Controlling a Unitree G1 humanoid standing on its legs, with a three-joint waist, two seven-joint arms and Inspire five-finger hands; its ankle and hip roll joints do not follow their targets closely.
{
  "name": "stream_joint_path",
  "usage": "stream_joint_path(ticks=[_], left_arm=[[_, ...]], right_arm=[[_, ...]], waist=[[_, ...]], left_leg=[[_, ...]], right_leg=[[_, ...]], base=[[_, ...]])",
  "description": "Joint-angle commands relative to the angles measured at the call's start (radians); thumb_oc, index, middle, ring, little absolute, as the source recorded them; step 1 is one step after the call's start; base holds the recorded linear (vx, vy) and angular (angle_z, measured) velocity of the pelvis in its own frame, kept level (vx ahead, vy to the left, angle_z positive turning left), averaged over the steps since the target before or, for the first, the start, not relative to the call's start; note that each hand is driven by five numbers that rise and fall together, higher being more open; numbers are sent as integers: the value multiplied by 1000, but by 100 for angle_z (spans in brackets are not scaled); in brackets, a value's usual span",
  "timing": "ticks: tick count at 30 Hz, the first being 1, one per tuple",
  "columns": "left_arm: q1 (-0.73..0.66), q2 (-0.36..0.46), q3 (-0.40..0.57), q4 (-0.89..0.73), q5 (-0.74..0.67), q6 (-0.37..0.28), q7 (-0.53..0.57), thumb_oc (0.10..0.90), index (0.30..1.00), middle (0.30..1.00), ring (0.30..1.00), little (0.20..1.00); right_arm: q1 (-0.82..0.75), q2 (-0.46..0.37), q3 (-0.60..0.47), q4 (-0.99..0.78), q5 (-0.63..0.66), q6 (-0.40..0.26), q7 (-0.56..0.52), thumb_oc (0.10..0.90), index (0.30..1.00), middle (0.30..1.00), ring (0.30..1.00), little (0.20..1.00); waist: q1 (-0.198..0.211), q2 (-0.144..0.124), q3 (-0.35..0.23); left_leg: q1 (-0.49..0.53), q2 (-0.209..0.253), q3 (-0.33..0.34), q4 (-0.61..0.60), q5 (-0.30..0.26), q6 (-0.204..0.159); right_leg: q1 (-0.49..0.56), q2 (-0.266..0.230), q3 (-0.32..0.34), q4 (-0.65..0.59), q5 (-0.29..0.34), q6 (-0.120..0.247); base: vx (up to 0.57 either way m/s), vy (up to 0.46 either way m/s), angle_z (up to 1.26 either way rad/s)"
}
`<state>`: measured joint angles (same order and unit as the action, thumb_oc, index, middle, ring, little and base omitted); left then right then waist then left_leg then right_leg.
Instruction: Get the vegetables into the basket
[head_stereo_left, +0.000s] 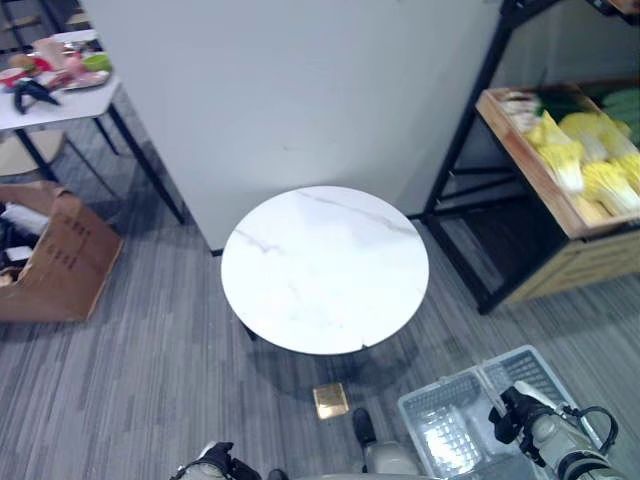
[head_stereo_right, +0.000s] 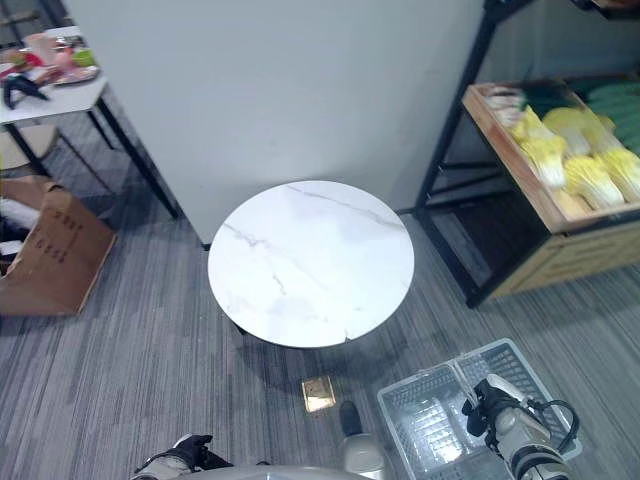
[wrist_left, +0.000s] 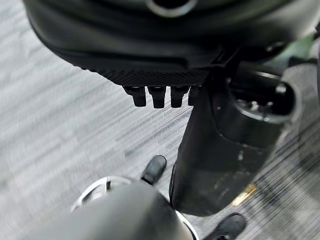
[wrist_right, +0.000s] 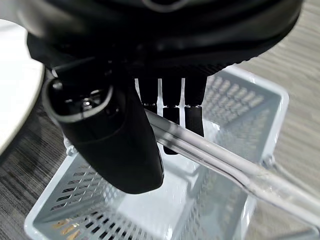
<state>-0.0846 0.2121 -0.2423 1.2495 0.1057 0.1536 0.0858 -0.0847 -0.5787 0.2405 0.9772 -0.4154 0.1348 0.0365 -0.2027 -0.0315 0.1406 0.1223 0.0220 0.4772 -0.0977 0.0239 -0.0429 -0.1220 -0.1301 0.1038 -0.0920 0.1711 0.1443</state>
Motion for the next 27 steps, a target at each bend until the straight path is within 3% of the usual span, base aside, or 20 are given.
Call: stream_joint_path(ticks=[1,6,27], left_arm=[[-39,39,-7,9,41,-3,16,900,1000,1000,1000,1000],[-53,39,-10,-5,31,-6,26,900,1000,1000,1000,1000],[-45,21,-41,6,58,-5,15,900,1000,1000,1000,1000]], right_arm=[[-89,-77,-34,-54,1,13,-49,400,300,300,300,300],[-74,-62,-42,-58,10,8,-56,400,300,300,300,300],[-76,-42,-29,-26,31,-9,-79,400,300,300,300,300]], waist=[[-13,37,43],[-26,40,56],[-35,23,69]], left_leg=[[28,-36,-58,10,-70,-19],[30,-43,-26,13,-69,-20],[57,-46,-23,47,-100,-12]], right_leg=[[-32,-49,58,48,70,118],[-49,-53,82,47,90,118],[-32,-52,79,72,80,118]], base=[[20,41,-45],[6,19,-39],[1,4,-1]])
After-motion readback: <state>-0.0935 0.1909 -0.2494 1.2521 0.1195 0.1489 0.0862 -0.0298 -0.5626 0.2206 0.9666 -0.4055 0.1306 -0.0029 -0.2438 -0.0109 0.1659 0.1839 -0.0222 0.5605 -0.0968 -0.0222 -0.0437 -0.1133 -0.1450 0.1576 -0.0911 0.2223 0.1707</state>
